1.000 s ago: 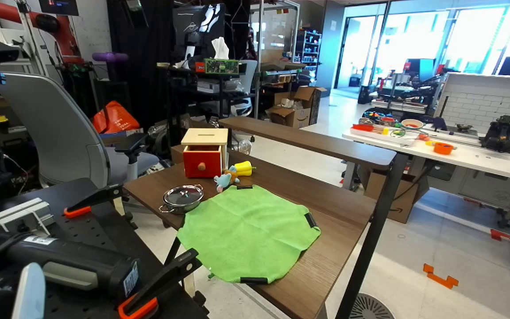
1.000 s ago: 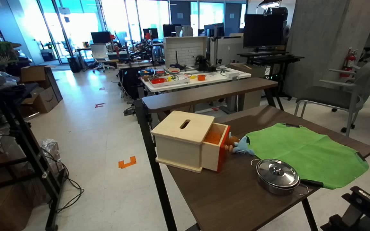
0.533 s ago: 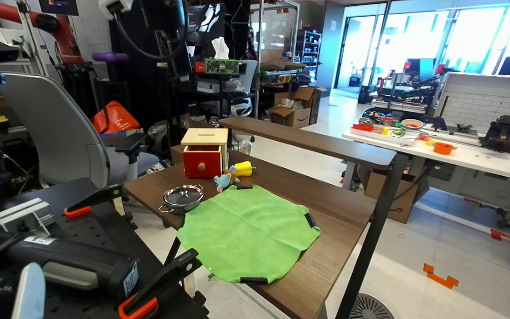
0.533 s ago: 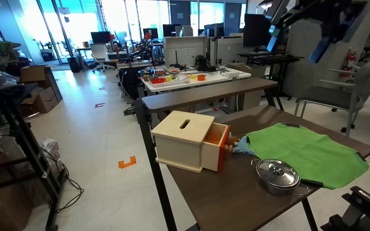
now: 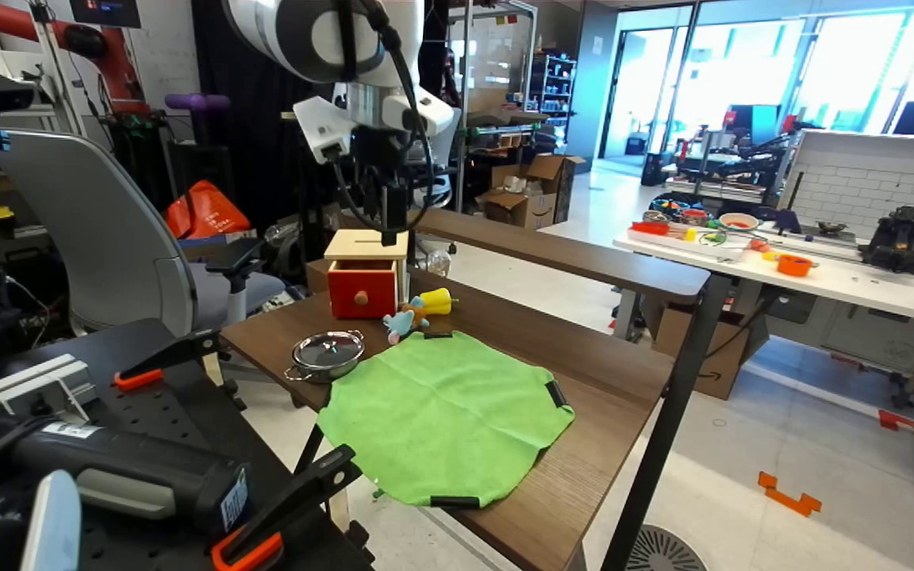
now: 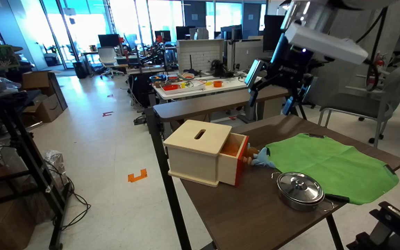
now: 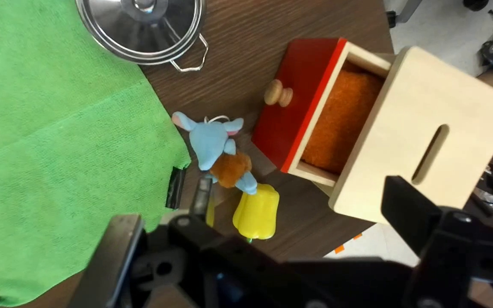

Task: Move the toy to the right

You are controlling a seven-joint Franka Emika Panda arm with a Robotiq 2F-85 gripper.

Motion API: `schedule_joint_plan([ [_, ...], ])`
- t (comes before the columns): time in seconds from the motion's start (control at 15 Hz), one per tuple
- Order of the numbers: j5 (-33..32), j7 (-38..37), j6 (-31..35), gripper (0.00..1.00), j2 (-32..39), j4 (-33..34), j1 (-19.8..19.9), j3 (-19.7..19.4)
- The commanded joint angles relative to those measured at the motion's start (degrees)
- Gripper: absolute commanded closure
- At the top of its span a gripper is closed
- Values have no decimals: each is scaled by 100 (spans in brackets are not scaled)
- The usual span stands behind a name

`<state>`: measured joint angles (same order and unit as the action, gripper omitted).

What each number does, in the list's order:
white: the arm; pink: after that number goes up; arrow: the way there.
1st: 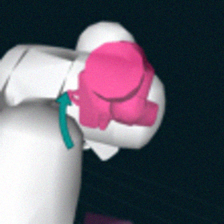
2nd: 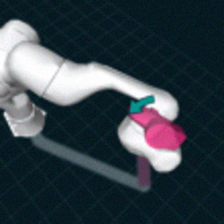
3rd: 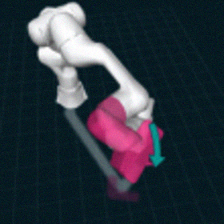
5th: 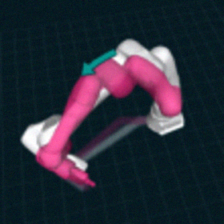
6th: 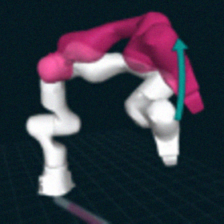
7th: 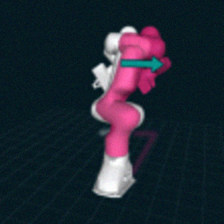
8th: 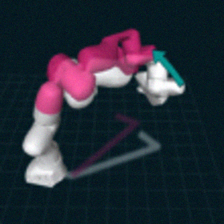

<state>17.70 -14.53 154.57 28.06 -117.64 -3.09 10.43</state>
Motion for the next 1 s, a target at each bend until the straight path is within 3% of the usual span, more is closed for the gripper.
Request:
schedule_joint_plan([
  [0.0,186,257,-191,0,890,950,141,-32],
  [0.4,195,237,-324,0,1338,1294,348,-18],
  [0.93,71,-9,-447,0,1718,1476,259,-362],
])
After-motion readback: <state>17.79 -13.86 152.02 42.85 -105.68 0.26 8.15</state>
